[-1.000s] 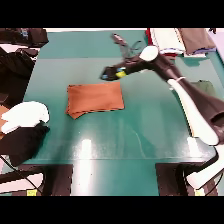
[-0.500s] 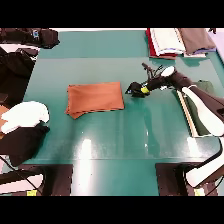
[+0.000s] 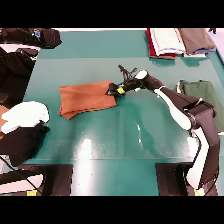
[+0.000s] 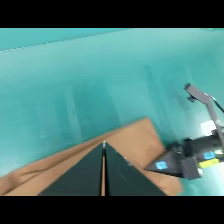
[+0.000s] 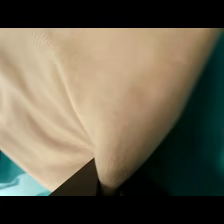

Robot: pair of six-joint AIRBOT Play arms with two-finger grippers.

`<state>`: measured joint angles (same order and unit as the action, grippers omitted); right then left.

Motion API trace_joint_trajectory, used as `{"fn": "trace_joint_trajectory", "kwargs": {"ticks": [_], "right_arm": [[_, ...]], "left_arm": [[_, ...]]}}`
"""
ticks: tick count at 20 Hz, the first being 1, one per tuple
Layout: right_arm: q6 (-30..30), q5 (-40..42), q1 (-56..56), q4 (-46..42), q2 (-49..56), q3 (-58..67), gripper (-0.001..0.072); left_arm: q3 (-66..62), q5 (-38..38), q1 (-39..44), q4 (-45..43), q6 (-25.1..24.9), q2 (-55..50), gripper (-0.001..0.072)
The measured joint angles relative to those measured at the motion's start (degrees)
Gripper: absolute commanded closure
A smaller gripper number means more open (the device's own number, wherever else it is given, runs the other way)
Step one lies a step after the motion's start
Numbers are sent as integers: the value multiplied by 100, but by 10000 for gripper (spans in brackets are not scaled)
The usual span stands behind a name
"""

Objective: Fold the shirts.

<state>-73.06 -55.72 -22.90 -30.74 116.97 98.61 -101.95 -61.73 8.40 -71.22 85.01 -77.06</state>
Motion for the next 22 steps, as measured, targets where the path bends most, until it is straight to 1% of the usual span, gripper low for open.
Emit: {"fn": "trace_joint_trajectory", "kwargs": {"ticks": [2, 5, 9, 12, 16, 19, 22], "right_arm": [[-4, -9, 70, -275, -90, 345, 694], [-229, -133, 509, -977, -601, 505, 693], [-503, -472, 1552, -2020, -1700, 20, 693], [-605, -597, 2551, -2529, -2546, -568, 693], [-660, -564, 4009, -2796, -3351, -1231, 693], [-678, -461, 4900, -2813, -3595, -1443, 693], [-616, -313, 5480, -2570, -3692, -1495, 693]], "left_arm": [[0, -39, 94, 39, -4, 0, 687], [0, -92, 400, 55, -131, 0, 687], [0, -111, 839, 68, -247, 0, 686], [0, -101, 988, 76, -280, 2, 687], [0, -90, 1064, 109, -286, 2, 686], [0, -87, 1080, 114, -284, 2, 686], [0, -87, 1088, 114, -275, 2, 686]]}}
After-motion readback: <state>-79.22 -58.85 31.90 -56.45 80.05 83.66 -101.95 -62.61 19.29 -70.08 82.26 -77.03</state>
